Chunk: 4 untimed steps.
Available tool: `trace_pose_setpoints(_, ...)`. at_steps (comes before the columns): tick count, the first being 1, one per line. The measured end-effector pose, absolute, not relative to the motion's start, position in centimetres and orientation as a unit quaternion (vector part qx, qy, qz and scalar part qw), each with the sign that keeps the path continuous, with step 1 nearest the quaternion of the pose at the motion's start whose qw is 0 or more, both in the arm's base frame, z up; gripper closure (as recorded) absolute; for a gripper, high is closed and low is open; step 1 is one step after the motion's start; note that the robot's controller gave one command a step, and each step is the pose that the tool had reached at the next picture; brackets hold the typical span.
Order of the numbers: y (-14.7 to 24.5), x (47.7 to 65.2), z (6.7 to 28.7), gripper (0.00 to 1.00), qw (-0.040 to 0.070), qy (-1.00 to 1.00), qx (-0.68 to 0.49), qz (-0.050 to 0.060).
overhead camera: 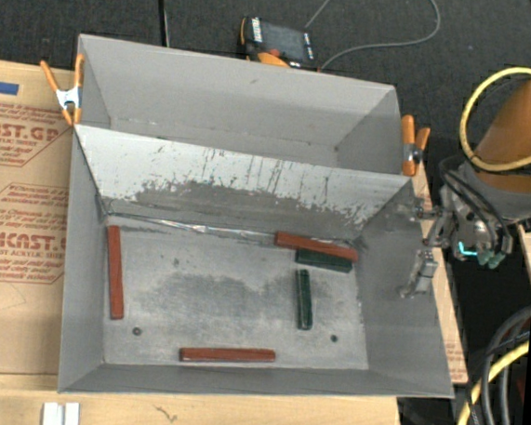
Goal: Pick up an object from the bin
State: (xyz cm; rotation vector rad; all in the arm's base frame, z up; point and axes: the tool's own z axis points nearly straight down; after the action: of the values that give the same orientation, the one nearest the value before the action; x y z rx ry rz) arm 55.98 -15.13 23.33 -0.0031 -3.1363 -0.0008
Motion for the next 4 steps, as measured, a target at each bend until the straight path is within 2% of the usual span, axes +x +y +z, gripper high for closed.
trace_pose_setpoints(1, -9.6, 51.0, 20.8, 0.0, 0.003, -1.0, -0.004, -0.001)
trace_pose_setpoints(2, -8.0, 59.1, 14.8, 0.0, -0.001, -1.0, 0.032, -0.001)
trace_pose_setpoints(3, -8.6, 58.5, 6.7, 0.0, -0.002, -1.0, -0.015, -0.001)
trace_pose_setpoints(4, -8.7, 58.7, 7.2, 1.0, -0.004, -1.0, -0.014, 0.0)
